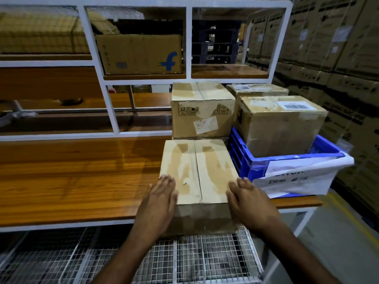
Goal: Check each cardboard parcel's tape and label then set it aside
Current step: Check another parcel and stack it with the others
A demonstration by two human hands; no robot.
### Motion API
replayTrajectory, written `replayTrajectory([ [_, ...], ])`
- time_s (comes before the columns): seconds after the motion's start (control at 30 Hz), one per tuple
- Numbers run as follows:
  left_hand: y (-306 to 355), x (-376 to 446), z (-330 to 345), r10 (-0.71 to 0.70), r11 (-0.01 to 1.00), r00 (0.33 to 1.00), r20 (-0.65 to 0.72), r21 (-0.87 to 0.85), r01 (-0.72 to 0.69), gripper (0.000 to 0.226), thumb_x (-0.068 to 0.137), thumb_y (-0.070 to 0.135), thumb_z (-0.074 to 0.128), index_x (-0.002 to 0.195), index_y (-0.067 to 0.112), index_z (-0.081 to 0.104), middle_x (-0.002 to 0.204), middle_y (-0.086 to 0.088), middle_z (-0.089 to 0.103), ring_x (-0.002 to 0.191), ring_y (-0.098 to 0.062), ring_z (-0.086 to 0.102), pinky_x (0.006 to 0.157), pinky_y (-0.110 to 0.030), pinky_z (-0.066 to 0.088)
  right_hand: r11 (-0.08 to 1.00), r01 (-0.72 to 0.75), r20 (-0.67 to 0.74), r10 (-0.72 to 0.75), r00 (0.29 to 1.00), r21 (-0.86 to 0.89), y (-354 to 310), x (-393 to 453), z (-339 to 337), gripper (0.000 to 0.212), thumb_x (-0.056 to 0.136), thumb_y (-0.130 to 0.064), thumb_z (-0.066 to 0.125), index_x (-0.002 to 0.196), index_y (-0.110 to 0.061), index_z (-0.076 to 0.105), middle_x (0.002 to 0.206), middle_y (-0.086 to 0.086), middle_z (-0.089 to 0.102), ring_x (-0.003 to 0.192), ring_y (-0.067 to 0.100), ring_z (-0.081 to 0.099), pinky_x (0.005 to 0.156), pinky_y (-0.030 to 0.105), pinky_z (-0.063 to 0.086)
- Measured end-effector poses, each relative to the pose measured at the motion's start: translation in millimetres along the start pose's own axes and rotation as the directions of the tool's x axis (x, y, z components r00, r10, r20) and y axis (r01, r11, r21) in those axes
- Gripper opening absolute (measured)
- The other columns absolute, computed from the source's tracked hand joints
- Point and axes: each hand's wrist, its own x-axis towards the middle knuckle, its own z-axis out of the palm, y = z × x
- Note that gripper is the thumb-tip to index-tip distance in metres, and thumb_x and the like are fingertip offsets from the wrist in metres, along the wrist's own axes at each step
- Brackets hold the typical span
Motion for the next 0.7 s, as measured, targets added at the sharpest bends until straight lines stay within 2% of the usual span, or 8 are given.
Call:
replayTrajectory([
  [0.1,-3.1,-6.2,6.0,-0.026,0.996,1.000,-0.001,-0.090,0.026,0.050,0.105,0.041,0.022,0.154,0.028,0.020,0.161,0.011,0.014,0.139,0.003,-0.002,0.113,-0.020,0.001,0.992,-0.064,0.028,0.061,0.998,0.105,6.2,-11.7,7.2,0.049,0.105,-0.039,0.030,0.153,-0.028,0.031,0.163,0.005,0.021,0.138,0.027,0.044,0.108,0.037,0.038],
  [0.2,-1.6,-4.5,9.4,-0.020,0.988,0.999,-0.039,-0.153,0.014,0.050,0.105,0.039,0.025,0.153,0.025,0.025,0.160,0.010,0.018,0.140,0.003,0.002,0.114,-0.020,0.005,0.950,-0.045,-0.164,0.100,0.981,0.309,11.0,-12.4,18.9,0.046,0.101,-0.038,0.048,0.144,-0.022,0.050,0.152,0.005,0.043,0.131,0.019,0.052,0.107,0.025,0.039],
  [0.27,-2.2,-3.7,8.1,-0.028,0.975,0.998,-0.050,-0.222,0.016,0.049,0.105,0.039,0.028,0.152,0.025,0.027,0.156,0.015,0.016,0.140,0.004,0.004,0.113,-0.019,0.006,0.860,-0.124,-0.172,0.237,0.956,0.496,11.1,-17.6,22.6,0.057,0.096,-0.055,0.049,0.138,-0.018,0.056,0.120,-0.004,0.070,0.108,0.012,0.066,0.090,0.010,0.044],
  [0.33,0.0,-5.0,6.7,-0.056,0.950,0.997,-0.052,-0.311,0.037,0.048,0.105,0.037,0.031,0.151,0.026,0.028,0.151,0.020,0.014,0.139,0.004,0.006,0.112,-0.019,0.007,0.766,-0.188,-0.107,0.317,0.942,0.614,4.0,-24.8,25.8,0.083,0.082,-0.084,0.029,0.120,-0.019,0.063,0.077,-0.015,0.066,0.076,0.001,0.063,0.062,0.003,0.042],
  [0.37,1.3,-5.4,6.2,-0.077,0.931,0.995,-0.060,-0.362,0.050,0.047,0.104,0.037,0.032,0.150,0.026,0.030,0.150,0.020,0.016,0.139,0.004,0.008,0.112,-0.019,0.008,0.744,-0.199,-0.098,0.335,0.937,0.638,1.2,-26.0,26.8,0.094,0.075,-0.092,0.021,0.112,-0.019,0.066,0.072,-0.015,0.063,0.072,0.000,0.060,0.058,0.004,0.039],
  [0.5,-0.3,-5.3,7.1,-0.172,0.810,0.984,-0.055,-0.577,0.109,0.052,0.101,0.051,0.030,0.147,0.028,0.034,0.152,0.018,0.024,0.143,-0.002,0.017,0.114,-0.023,0.012,0.778,-0.118,-0.232,0.323,0.917,0.617,-6.4,-20.2,5.7,0.095,0.063,-0.094,0.043,0.129,-0.030,0.061,0.095,-0.013,0.072,0.087,0.004,0.065,0.070,0.014,0.049],
  [0.63,-3.8,-2.4,19.9,-0.186,0.807,0.979,0.076,-0.556,0.197,0.080,0.084,0.076,0.012,0.152,0.036,0.022,0.158,0.019,0.013,0.148,-0.006,0.007,0.118,-0.031,0.003,0.879,0.109,-0.436,0.120,0.892,0.465,-22.4,0.0,-31.6,0.090,0.063,-0.076,0.066,0.138,-0.028,0.056,0.125,-0.009,0.067,0.110,0.007,0.065,0.091,0.023,0.051],
  [0.7,1.9,3.5,16.1,-0.236,0.762,0.950,0.204,-0.568,0.311,0.100,0.071,0.092,0.004,0.153,0.039,0.022,0.158,0.016,0.017,0.147,-0.011,0.015,0.122,-0.045,0.011,0.905,0.190,-0.471,0.012,0.882,0.380,-35.7,10.5,-39.2,0.085,0.068,-0.070,0.067,0.138,-0.022,0.058,0.136,-0.005,0.061,0.121,0.010,0.060,0.099,0.028,0.050],
])
